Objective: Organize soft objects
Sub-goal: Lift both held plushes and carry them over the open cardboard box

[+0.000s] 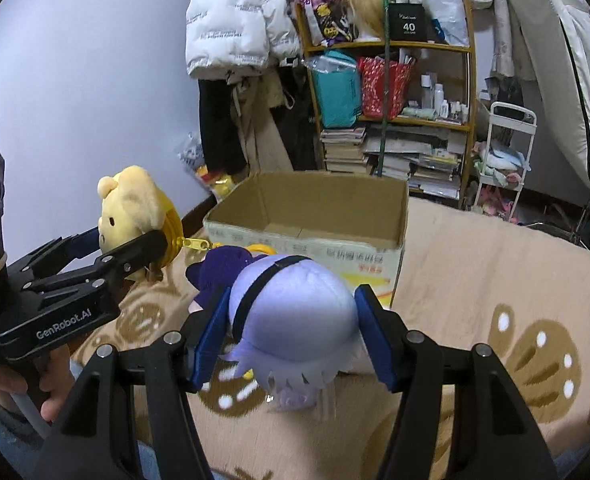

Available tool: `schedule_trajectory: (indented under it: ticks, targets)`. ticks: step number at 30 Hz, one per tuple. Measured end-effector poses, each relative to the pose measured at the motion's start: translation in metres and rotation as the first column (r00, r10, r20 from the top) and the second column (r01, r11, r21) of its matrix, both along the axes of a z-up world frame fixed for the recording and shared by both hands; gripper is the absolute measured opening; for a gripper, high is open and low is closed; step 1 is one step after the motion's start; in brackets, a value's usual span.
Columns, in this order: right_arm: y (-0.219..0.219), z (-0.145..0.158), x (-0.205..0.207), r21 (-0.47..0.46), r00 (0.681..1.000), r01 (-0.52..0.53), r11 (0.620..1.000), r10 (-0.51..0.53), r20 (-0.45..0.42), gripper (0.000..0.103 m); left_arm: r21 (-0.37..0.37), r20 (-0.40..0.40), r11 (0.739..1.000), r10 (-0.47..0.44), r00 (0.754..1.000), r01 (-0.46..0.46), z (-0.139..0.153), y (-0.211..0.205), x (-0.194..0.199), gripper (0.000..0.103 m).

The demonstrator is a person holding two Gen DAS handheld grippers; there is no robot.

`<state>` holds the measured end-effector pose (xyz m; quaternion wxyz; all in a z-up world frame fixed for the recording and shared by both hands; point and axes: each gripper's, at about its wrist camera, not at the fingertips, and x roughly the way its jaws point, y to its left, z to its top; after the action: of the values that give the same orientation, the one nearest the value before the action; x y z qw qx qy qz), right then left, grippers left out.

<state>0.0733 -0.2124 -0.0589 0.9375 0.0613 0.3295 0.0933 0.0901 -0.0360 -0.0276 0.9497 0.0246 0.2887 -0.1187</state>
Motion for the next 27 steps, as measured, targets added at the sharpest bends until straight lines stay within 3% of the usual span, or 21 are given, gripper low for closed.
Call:
schedule_trajectory:
  ticks: [15,27]
  targets:
    - [-0.006,0.023,0.056,-0.038,0.997,0.032,0.999,-0.029,0.074,0.066,0.033,0.090,0.999,0.023,0.996,-0.027,0.023,-0.017,0.047,0.073]
    - [-0.019,0.012,0.103,-0.039,0.995,0.057,0.998,-0.054,0.082,0.067,0.041,0.051,0.999,0.026,0.998,-0.028,0.004,-0.026,0.098,0.074]
